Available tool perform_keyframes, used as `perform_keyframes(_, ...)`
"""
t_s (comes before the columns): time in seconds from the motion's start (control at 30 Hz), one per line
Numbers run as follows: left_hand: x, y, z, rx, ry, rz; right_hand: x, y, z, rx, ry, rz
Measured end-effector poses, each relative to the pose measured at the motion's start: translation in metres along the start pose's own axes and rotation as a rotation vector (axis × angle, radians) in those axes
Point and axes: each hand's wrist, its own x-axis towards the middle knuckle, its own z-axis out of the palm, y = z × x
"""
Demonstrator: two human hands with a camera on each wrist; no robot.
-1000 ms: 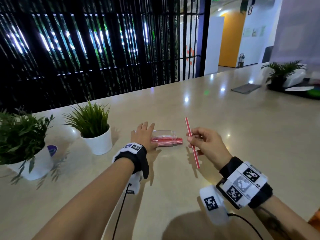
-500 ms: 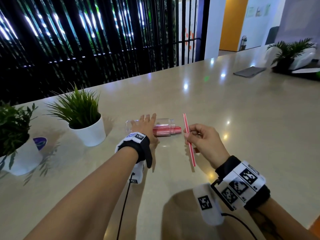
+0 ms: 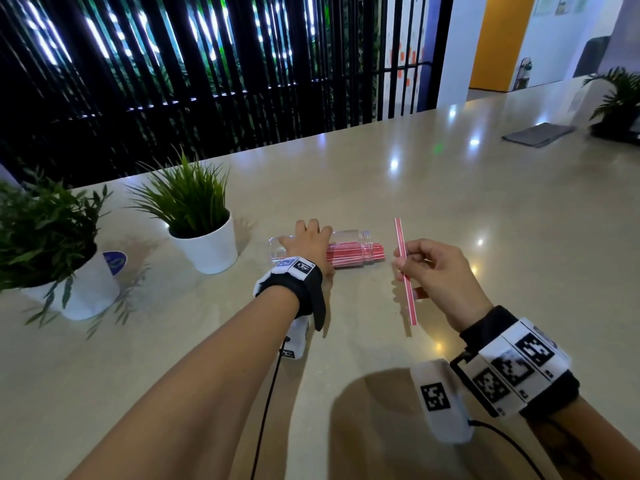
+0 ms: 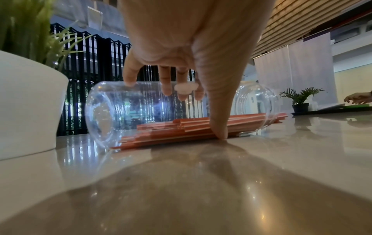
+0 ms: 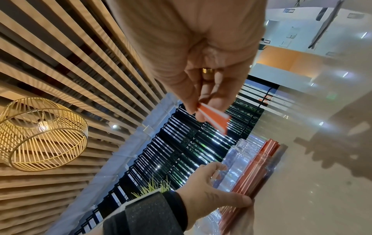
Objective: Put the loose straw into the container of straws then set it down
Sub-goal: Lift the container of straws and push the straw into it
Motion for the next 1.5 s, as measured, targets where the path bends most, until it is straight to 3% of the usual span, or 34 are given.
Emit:
perform_keyframes(0.4,-0.006,0.002,-0.006,-0.061,-0.031,-0.032,0.004,-0.001,-0.001,0.007,0.013,-0.024)
perform_keyframes(0.67,-0.014,0.000,-0.025,-0.315,0.093,-0.062,0.010,-0.001,0.000,0.015,0.042,-0.048)
perform_keyframes(0.83,-0.030,-0.007,-0.038,-0.548,0.251,-0.091,0.013,-0.013,0.005,0.022,0.035,-0.086)
perform_keyframes(1.0,-0.051,-0.022,-0.055,-0.764,0.413,-0.089,0.016,-0.049,0.017,0.048,0.003,-0.191)
perform_keyframes(1.2,-0.087,-0.044,-0.071,-0.921,0.488,-0.111,0.023,-0.108,0.041,0.105,-0.036,-0.354)
perform_keyframes(1.5,-0.138,-0.056,-0.097,-1.148,0.692,-0.125,0.032,-0.206,0.096,0.310,0.042,-0.550)
